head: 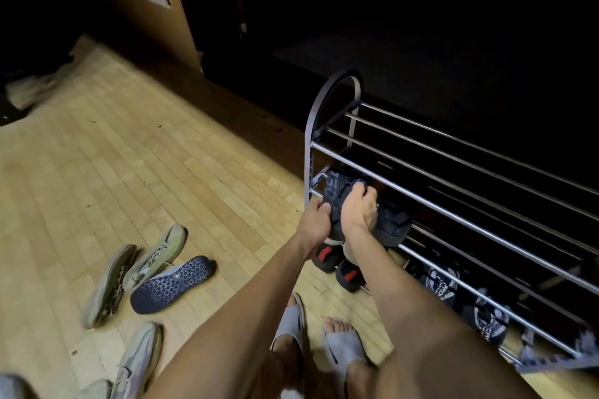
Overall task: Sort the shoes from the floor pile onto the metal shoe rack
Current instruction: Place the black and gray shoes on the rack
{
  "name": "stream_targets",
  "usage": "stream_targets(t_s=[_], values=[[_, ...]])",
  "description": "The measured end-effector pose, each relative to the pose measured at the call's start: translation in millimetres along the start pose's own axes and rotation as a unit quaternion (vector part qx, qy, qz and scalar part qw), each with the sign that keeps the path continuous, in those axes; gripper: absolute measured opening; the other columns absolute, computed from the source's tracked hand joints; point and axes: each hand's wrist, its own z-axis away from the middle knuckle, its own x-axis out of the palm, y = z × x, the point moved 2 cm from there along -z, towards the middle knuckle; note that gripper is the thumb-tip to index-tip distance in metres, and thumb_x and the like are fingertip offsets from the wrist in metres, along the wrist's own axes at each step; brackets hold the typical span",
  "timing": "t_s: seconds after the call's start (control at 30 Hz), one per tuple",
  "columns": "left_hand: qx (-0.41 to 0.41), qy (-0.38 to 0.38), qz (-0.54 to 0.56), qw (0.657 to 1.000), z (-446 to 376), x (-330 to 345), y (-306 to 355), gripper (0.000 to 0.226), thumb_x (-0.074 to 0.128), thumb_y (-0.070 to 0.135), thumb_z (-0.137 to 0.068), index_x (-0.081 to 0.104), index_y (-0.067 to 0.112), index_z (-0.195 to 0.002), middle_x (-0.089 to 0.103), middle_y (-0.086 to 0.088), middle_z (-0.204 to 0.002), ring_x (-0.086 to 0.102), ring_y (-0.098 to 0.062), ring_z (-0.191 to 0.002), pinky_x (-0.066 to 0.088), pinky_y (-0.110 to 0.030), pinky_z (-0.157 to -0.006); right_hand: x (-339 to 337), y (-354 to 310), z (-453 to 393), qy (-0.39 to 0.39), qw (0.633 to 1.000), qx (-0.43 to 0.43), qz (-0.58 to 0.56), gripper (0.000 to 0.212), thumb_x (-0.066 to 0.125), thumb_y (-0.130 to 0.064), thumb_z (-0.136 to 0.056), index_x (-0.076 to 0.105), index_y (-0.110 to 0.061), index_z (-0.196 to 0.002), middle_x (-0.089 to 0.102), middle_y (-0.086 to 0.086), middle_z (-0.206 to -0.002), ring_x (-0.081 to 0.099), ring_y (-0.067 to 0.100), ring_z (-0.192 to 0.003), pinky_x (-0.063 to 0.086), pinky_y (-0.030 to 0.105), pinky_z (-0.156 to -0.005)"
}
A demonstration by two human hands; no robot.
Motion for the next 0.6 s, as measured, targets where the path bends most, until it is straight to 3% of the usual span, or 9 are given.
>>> stream_targets(t_s=[0.1, 0.3, 0.43, 0.53, 0.6], values=[[-0.001, 0.011, -0.012, 1.0, -33, 3, 0, 0.033, 0.038, 0.022, -0.1, 0.052, 0.01, -0.127, 0.064, -0.014, -0.117, 0.062, -0.028, -0.103, 0.049, -0.049, -0.097, 11, -2, -23, -0.003, 0.999, 0.031, -0.022, 0.052, 0.032, -0.039, -0.099, 0.043, -0.007, -0.139, 0.049, 0.022, -0.14, 0.047, 0.039, -0.124, 0.035, 0.044, -0.098], [0.035, 0.026, 0.011, 0.999, -68, 15, -11, 0.03, 0.038, 0.013, -0.099, 0.06, 0.017, -0.119, 0.068, -0.007, -0.113, 0.063, -0.024, -0.105, 0.052, -0.043, -0.095, 30, 14, -58, -0.007, 0.993, 0.078, -0.089, 0.055, 0.036, -0.038, -0.102, 0.035, -0.01, -0.149, 0.037, 0.017, -0.153, 0.036, 0.032, -0.138, 0.026, 0.036, -0.108], [0.041, 0.033, -0.006, 0.999, -93, 21, -15, 0.031, 0.038, 0.017, -0.097, 0.063, 0.02, -0.114, 0.069, -0.003, -0.111, 0.063, -0.022, -0.105, 0.051, -0.047, -0.095, 36, 17, -77, -0.004, 0.979, 0.13, -0.156, 0.046, 0.038, -0.034, -0.103, 0.05, -0.004, -0.137, 0.05, 0.017, -0.142, 0.049, 0.033, -0.127, 0.035, 0.029, -0.093], [0.038, 0.036, 0.003, 0.999, -101, 21, -11, 0.029, 0.039, 0.014, -0.1, 0.061, 0.017, -0.118, 0.066, -0.005, -0.115, 0.062, -0.023, -0.107, 0.05, -0.044, -0.096, 46, 16, -80, -0.02, 0.966, 0.149, -0.208, 0.057, 0.045, -0.05, -0.097, 0.053, -0.007, -0.133, 0.057, 0.016, -0.135, 0.057, 0.036, -0.118, 0.044, 0.045, -0.104], [0.034, 0.037, 0.002, 0.999, -106, 21, -11, 0.029, 0.041, 0.016, -0.1, 0.06, 0.017, -0.122, 0.065, -0.005, -0.119, 0.061, -0.023, -0.11, 0.049, -0.043, -0.099, 48, 16, -82, -0.025, 0.963, 0.152, -0.221, 0.06, 0.044, -0.052, -0.096, 0.051, -0.008, -0.136, 0.055, 0.018, -0.137, 0.056, 0.036, -0.12, 0.044, 0.047, -0.105]])
